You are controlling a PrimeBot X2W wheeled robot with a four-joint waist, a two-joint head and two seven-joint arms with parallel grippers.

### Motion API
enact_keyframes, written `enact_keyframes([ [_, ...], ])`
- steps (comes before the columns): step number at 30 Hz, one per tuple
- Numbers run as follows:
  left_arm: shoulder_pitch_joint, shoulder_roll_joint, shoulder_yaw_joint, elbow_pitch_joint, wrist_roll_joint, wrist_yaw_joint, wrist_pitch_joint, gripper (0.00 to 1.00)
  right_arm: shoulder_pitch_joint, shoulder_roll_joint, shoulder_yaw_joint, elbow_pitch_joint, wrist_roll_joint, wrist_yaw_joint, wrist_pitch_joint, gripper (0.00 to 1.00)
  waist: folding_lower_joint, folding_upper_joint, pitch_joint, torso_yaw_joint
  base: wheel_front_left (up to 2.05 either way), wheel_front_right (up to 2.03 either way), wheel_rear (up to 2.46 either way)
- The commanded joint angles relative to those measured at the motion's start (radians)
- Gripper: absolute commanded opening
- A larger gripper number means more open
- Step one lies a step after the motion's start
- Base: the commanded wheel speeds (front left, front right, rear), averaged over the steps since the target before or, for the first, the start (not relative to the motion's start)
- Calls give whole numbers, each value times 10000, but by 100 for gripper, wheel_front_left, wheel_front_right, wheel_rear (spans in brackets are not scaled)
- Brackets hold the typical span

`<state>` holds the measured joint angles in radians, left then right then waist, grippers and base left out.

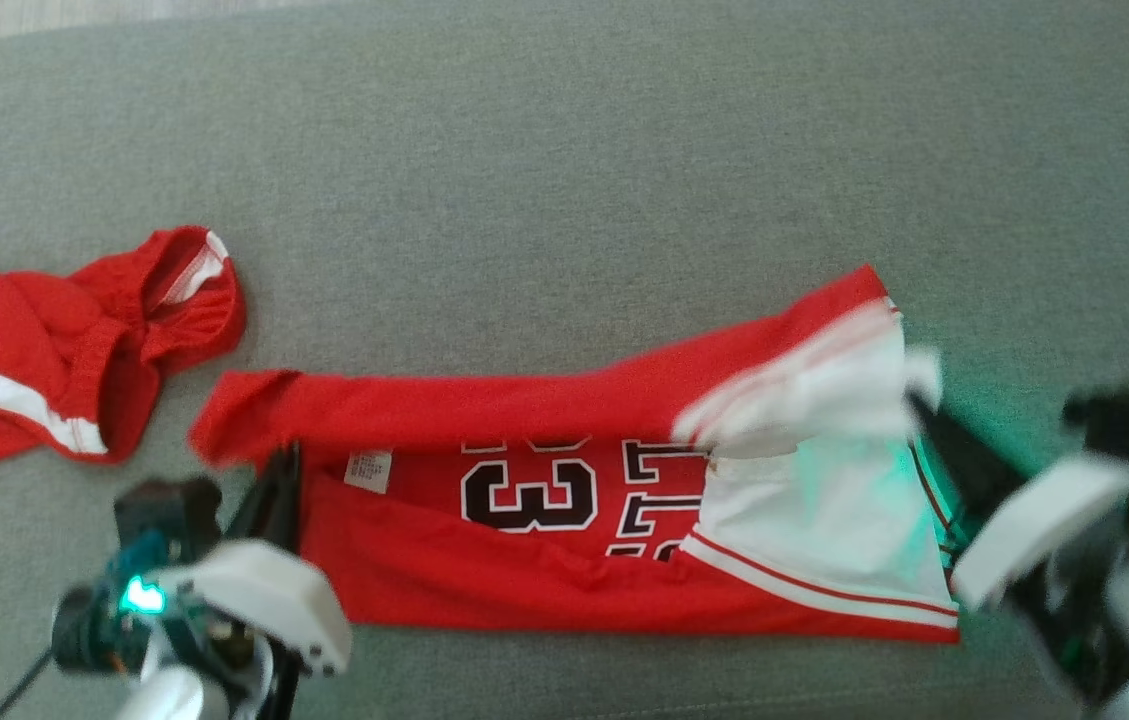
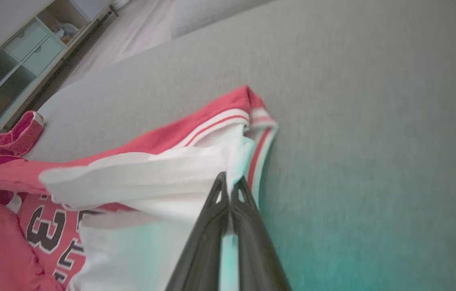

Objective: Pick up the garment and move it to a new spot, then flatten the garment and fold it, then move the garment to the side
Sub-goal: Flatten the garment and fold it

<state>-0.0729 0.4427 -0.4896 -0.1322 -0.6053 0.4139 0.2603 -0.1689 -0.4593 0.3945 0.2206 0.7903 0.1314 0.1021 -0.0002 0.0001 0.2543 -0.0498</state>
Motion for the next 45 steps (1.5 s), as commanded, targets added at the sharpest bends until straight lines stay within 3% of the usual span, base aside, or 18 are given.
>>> enact_keyframes([
  [1,-200,226,490,-277,-77,69,-146,0,264,47,-119,-409,-138,-7,45,0,2,-1,-21,34,0,0,0],
  [4,129,2,478,90,-414,-105,-340,0,1287,697,-492,-692,-441,-7,363,3,2,-1,-70,85,0,0,0],
  [5,189,-96,503,244,-532,-176,-450,0,1561,877,-612,-786,-560,-7,463,31,2,-1,-79,87,0,0,0],
  [6,250,-146,505,459,-596,-235,-534,15,1818,1054,-742,-856,-676,-7,578,81,2,-1,-116,76,0,0,0],
  [7,325,-206,499,635,-679,-295,-593,93,2042,1219,-833,-947,-782,-7,707,100,2,-1,-157,44,0,0,0],
  [8,386,-302,528,747,-776,-331,-689,100,2230,1345,-930,-1071,-912,-7,790,100,2,-1,-192,23,0,0,0],
  [19,1182,-651,801,755,-236,79,-2645,100,3314,1974,-2059,-3328,-2156,-7,1004,100,2,-1,-737,-253,0,0,0],
  [25,973,-538,822,96,772,552,-3679,100,3095,2267,-3105,-4841,-3252,-7,836,100,2,-1,-934,-308,0,0,0],
  [32,89,-168,579,-162,1730,593,-3905,100,2457,2628,-3832,-5639,-4463,-7,729,100,2,-1,-1081,-335,0,0,0],
  [45,-472,100,379,34,2199,596,-3756,100,2375,2922,-3931,-5804,-4755,-7,930,100,2,-1,-1025,-331,0,0,0],
])
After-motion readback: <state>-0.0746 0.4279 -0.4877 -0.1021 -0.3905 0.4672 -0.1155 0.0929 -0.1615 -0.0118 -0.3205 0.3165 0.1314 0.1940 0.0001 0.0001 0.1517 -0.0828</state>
